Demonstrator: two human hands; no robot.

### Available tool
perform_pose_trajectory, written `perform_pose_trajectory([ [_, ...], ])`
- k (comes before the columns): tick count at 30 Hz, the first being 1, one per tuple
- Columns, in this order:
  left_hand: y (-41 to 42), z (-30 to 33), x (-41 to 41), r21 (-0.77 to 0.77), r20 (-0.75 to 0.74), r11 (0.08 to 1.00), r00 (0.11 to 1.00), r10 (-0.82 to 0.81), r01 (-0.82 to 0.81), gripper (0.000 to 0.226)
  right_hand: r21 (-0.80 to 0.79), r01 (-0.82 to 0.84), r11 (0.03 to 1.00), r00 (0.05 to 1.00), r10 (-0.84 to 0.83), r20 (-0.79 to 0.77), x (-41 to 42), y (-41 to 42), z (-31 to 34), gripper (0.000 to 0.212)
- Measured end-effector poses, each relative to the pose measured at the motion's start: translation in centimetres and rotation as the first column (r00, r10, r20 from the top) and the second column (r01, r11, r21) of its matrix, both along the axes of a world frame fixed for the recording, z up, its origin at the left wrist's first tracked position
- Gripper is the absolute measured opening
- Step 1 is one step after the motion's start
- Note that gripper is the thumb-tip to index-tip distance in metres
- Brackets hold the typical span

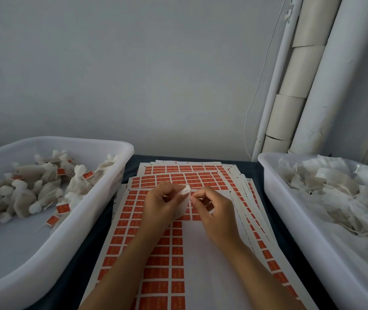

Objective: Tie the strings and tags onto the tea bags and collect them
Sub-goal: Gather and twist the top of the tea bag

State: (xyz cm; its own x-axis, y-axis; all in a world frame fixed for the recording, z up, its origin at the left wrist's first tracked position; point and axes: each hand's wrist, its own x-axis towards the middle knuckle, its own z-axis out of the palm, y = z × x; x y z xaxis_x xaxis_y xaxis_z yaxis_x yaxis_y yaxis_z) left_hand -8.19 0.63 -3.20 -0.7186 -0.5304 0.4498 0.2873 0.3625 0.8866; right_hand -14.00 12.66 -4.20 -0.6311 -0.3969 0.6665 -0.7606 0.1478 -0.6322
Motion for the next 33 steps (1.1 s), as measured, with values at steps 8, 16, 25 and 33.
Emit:
perform_pose_trajectory([
  [8, 0.25, -0.34, 0.02, -0.114, 0.045, 0.992, 0.998, 0.054, -0.048, 0.017, 0.046, 0.000, 0.999, 0.996, 0.004, -0.084, 0.13, 0.19, -0.21, 0.007],
  [16, 0.33, -0.50, 0.17, 0.031, 0.012, 0.999, 1.000, 0.010, -0.010, 0.022, 0.151, -0.017, 0.988, 0.988, 0.040, -0.146, 0.39, -0.03, -0.08, 0.014],
  [25, 0.43, -0.69, 0.45, 0.019, 0.032, 0.987, 0.986, -0.162, 0.162, 0.029, 0.075, -0.018, 0.997, 0.998, 0.022, -0.052, 0.11, -0.05, -0.61, 0.005],
  [33, 0.50, -0.72, 0.38, -0.056, 0.032, 0.992, 0.993, -0.115, 0.116, 0.020, -0.037, -0.015, 0.999, 1.000, 0.015, 0.012, 0.32, -0.26, -0.46, 0.022],
])
